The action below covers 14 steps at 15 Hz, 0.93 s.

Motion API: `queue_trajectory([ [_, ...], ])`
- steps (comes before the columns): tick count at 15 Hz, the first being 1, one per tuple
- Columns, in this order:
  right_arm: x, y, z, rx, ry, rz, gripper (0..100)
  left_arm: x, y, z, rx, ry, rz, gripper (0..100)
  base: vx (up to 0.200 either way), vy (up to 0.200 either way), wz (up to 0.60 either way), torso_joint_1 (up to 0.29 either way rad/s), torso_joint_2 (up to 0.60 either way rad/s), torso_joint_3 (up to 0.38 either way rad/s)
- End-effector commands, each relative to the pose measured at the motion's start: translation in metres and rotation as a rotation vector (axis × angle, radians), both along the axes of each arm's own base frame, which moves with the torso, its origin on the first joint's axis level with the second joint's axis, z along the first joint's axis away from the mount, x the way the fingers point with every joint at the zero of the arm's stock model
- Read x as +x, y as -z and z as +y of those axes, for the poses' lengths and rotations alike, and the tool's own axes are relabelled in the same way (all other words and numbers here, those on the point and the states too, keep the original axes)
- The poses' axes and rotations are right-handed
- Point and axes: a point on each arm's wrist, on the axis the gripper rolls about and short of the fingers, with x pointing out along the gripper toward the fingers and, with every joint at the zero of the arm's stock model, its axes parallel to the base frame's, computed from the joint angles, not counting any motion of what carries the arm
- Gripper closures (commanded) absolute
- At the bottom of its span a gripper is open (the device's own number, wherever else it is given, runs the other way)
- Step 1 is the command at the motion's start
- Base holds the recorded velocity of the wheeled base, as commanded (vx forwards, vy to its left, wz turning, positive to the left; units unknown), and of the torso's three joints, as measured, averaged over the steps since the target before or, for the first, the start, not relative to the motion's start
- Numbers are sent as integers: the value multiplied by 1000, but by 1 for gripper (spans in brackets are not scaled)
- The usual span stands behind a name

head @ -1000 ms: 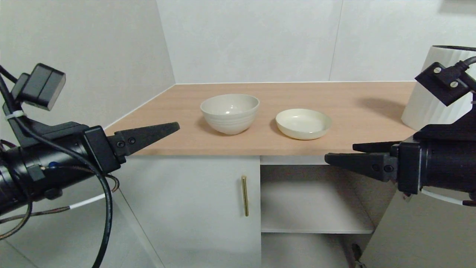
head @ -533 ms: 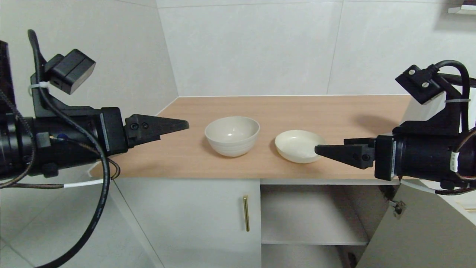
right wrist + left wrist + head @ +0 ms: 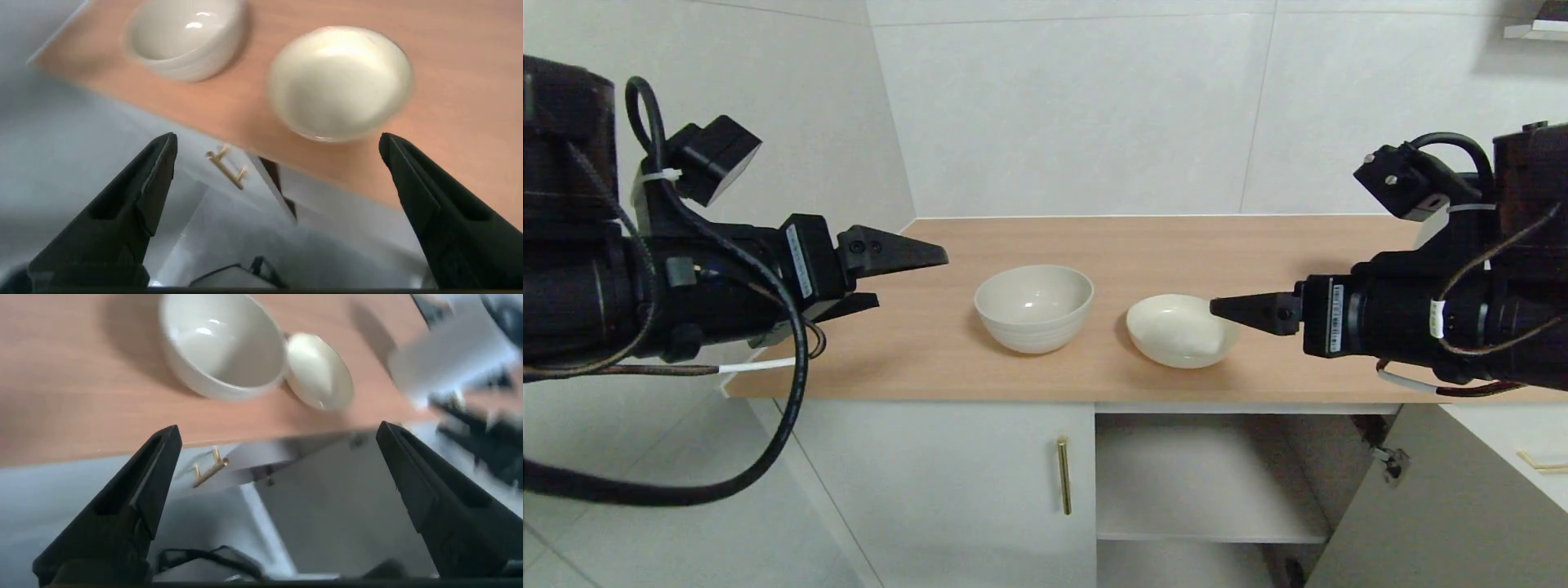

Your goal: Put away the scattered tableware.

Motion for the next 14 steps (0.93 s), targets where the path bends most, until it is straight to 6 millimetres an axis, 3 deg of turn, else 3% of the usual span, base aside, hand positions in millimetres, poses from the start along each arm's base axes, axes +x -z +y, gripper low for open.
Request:
queue_trajectory([
  [1, 20, 3, 12, 5, 70, 57, 0, 36, 12, -17, -20, -115, 103, 0, 0, 0, 0, 0, 0, 0],
  [9, 27, 4, 10, 7, 92, 59, 0, 100, 65, -42, -26, -196, 286, 0, 0, 0, 0, 0, 0, 0],
  [14, 26, 5, 9, 6, 93, 62, 0, 114, 78, -48, -29, -194, 288, 0, 0, 0, 0, 0, 0, 0],
])
